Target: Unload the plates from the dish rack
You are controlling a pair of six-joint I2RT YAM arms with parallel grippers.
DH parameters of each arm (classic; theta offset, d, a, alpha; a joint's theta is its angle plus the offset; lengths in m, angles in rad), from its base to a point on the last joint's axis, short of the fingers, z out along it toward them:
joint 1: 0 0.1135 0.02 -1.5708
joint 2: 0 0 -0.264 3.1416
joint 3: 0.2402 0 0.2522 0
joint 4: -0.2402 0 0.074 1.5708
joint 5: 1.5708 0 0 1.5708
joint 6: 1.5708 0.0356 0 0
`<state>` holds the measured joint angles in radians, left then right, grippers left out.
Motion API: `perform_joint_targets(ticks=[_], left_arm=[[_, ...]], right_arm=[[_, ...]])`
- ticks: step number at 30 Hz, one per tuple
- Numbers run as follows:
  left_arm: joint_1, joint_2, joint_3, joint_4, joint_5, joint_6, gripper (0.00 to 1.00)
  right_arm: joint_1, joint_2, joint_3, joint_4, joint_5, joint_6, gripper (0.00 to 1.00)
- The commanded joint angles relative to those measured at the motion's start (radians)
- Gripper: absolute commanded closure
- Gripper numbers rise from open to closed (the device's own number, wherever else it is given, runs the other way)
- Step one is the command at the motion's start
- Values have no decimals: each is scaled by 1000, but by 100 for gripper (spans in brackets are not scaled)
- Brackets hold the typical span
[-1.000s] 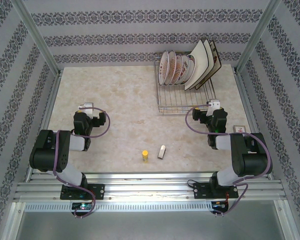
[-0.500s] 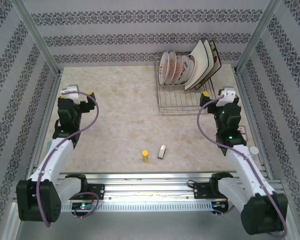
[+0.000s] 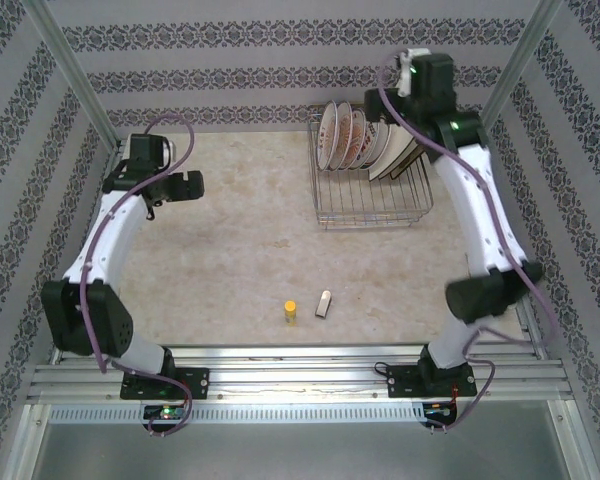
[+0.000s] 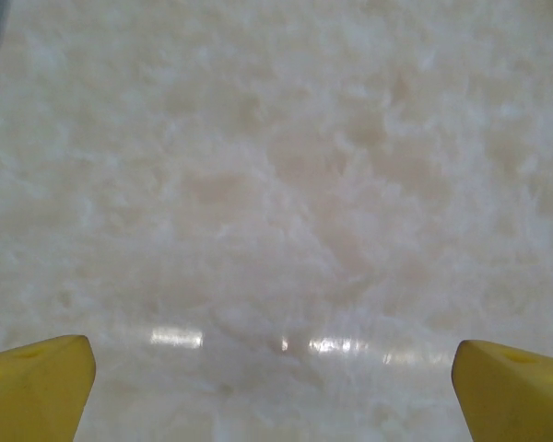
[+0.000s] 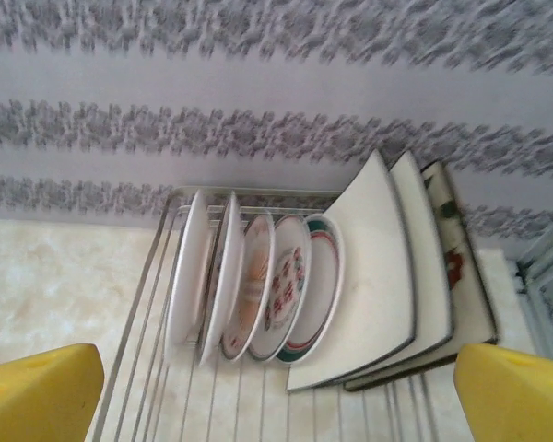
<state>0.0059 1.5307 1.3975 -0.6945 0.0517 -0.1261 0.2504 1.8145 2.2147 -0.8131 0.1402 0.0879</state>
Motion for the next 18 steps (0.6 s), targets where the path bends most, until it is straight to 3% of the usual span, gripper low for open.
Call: perform_joint_targets(ticks=[1, 3, 5, 10, 15, 18], left_arm=[[-15, 44, 47, -196, 24, 43, 0], [-18, 48, 45, -187, 25, 42, 0], [-17, 43, 39, -174, 37, 45, 0], [-18, 49, 44, -179, 32, 63, 1], [-17, 52, 42, -178, 42, 65, 0], [-16, 51, 41, -177, 40, 65, 1]], right_arm=[[47, 234, 366, -337, -30, 12, 2], [63, 409, 631, -426, -36, 21, 2], [72, 518, 750, -437, -30, 39, 3], [99, 518, 474, -150, -29, 81, 4], [114, 681, 637, -136, -13, 120, 8], [118, 710, 622, -86, -2, 137, 11]])
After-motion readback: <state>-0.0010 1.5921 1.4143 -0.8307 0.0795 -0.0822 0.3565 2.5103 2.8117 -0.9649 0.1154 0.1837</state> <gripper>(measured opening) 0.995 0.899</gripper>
